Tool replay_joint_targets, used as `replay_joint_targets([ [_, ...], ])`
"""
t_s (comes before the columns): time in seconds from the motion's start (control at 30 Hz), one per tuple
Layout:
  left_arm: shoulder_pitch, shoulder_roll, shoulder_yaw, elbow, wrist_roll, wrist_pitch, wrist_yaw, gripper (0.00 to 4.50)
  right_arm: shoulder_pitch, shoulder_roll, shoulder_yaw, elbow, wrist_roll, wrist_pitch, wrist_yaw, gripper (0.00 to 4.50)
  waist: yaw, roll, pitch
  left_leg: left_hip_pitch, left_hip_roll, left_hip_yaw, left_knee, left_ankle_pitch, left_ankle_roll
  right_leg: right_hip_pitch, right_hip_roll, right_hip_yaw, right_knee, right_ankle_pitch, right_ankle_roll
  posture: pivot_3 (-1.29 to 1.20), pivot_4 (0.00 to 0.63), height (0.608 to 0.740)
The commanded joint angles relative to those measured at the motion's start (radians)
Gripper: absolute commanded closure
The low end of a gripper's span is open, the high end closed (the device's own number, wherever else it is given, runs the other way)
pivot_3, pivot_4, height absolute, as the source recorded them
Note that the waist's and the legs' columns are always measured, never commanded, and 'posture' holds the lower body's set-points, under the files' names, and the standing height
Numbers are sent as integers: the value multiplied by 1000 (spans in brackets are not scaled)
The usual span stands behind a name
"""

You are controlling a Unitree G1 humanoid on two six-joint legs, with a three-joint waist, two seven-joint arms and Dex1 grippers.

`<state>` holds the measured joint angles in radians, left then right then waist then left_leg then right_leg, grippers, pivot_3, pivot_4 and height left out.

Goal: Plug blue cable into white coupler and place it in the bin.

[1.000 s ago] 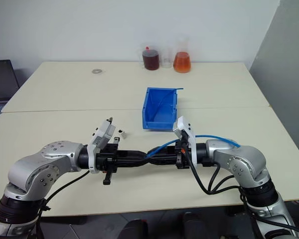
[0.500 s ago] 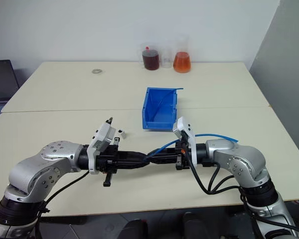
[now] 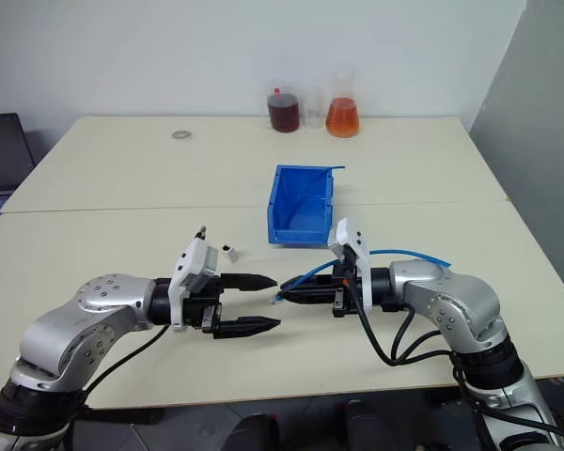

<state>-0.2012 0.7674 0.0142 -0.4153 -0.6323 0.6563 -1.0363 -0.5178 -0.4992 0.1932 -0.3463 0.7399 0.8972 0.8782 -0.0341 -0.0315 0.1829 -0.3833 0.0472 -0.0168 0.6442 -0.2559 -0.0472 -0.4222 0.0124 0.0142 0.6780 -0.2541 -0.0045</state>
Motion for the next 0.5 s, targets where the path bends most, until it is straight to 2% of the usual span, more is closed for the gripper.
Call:
replay_joint_targets([
  [0.03, 79, 30, 100, -70, 6, -24, 45, 0, 7, -18, -6, -12, -34, -52, 18, 4384, 1, 0, 0, 0, 0, 0, 0, 0, 0, 0, 0, 0, 0, 0, 0, 0, 150, 740],
  [0.23, 247, -50, 213, -91, 96, -95, 241, 0, 34, -49, -13, -19, -82, -98, 26, 4387, 4, 0, 0, 0, 0, 0, 0, 0, 0, 0, -1, 0, -1, 0, -1, 0, 150, 740],
  [0.3, 294, -67, 219, -88, 173, -147, 297, 0, 41, -52, -16, -19, -90, -107, 23, 4387, 4, 0, 0, 0, 0, 0, 0, 0, 0, 0, -1, 0, -1, 0, -1, 0, 150, 740],
  [0.4, 332, -87, 231, -39, 259, -174, 389, 0, 48, -50, -23, -17, -98, -117, 16, 4387, 4, 0, 0, 0, 0, 0, 0, 0, 0, 1, -1, 0, -1, 0, -1, 0, 150, 740],
  [0.5, 299, -112, 229, 33, 346, -177, 506, 0, 49, -45, -23, -11, -103, -126, 11, 4387, 5, 0, 0, 0, 0, 0, 0, 0, 0, 0, -1, -1, -1, 0, -1, 0, 150, 740],
])
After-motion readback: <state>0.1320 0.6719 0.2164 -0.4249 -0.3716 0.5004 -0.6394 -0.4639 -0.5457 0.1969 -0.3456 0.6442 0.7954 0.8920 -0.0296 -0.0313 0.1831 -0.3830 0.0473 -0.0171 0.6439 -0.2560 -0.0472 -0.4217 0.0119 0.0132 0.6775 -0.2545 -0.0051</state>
